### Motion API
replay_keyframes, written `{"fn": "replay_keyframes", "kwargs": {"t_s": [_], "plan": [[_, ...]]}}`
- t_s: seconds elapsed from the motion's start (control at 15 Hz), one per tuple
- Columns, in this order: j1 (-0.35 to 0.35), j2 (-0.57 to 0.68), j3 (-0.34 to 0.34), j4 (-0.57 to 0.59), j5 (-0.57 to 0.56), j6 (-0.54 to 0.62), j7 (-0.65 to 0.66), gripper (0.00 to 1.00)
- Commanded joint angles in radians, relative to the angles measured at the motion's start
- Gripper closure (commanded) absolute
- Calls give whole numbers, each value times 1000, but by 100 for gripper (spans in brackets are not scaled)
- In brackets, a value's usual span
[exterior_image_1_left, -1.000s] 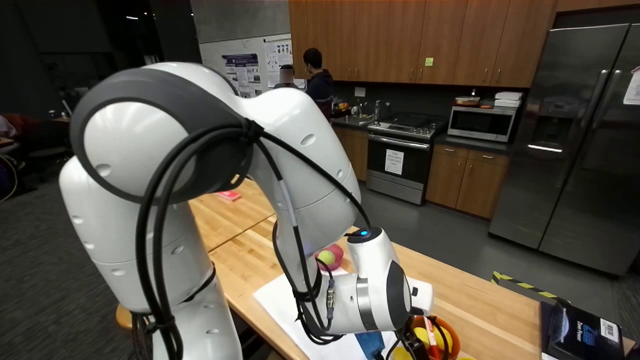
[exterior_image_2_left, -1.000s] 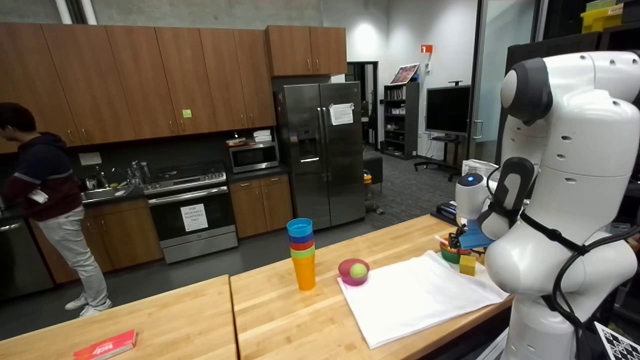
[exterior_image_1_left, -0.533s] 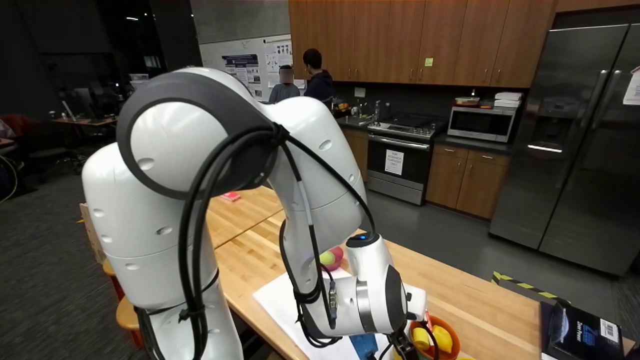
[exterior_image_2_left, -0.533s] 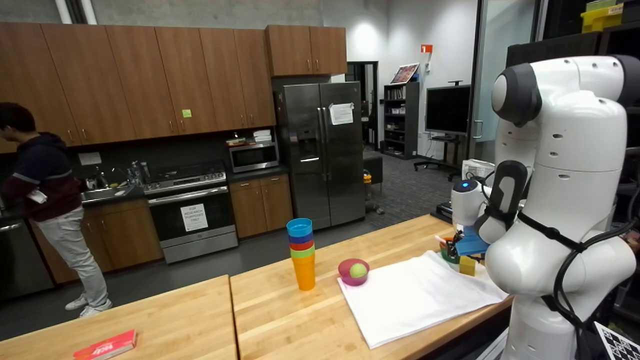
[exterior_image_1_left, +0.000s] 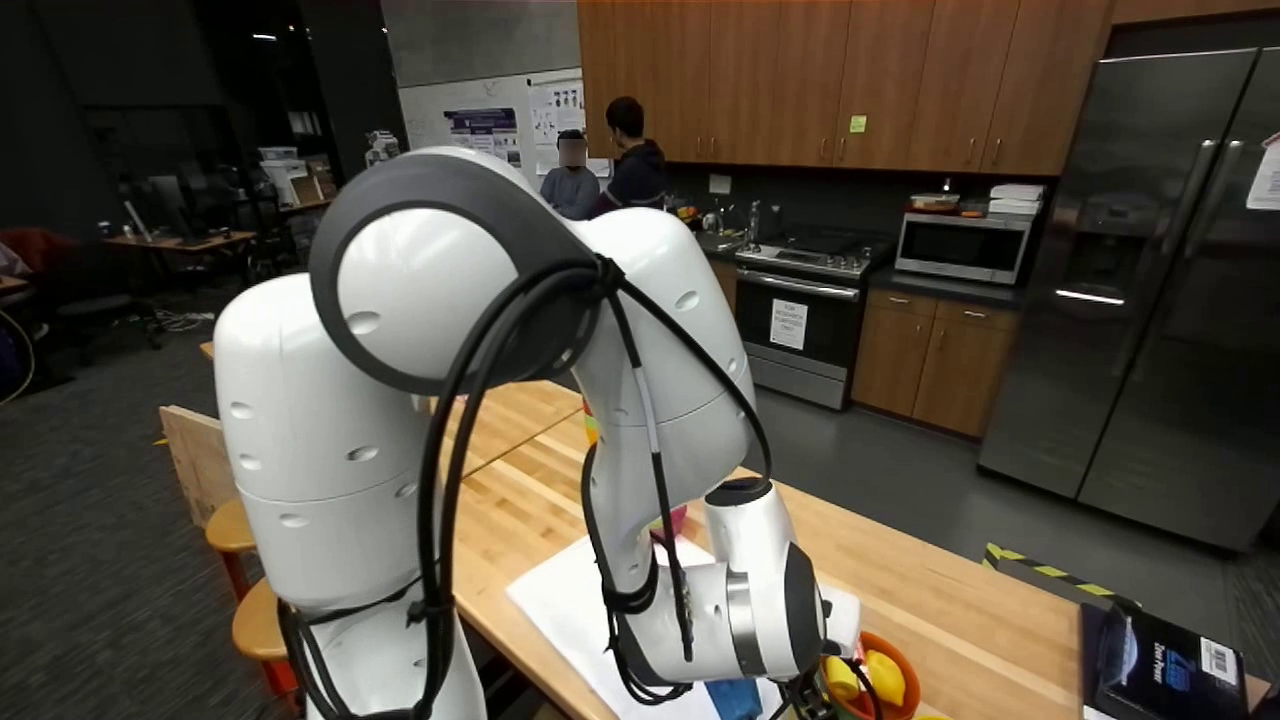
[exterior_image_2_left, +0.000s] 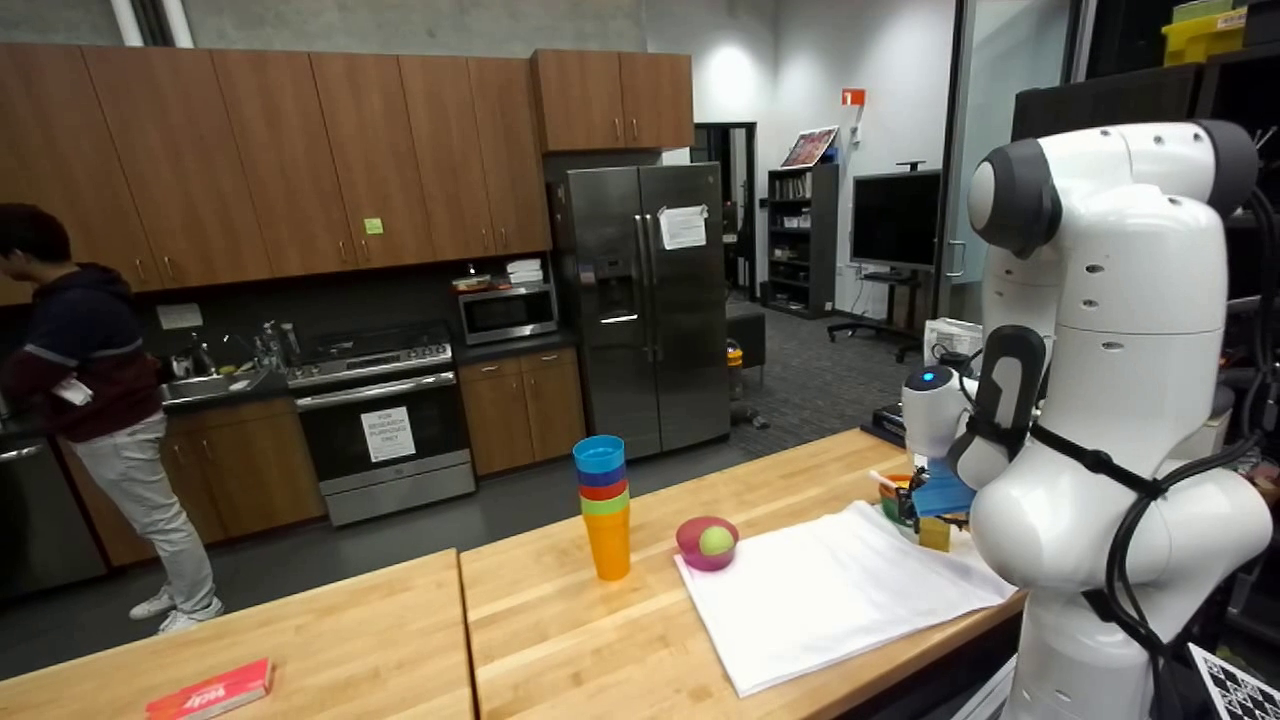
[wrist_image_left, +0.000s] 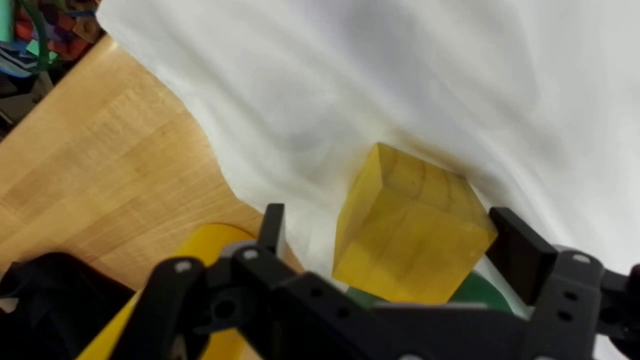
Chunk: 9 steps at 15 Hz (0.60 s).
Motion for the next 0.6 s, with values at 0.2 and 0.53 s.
{"fn": "replay_keyframes", "kwargs": {"t_s": [0.2,0.53], "plan": [[6,75,7,66,4,17,35,0],[3,115,20,101,38,13,11,39]]}}
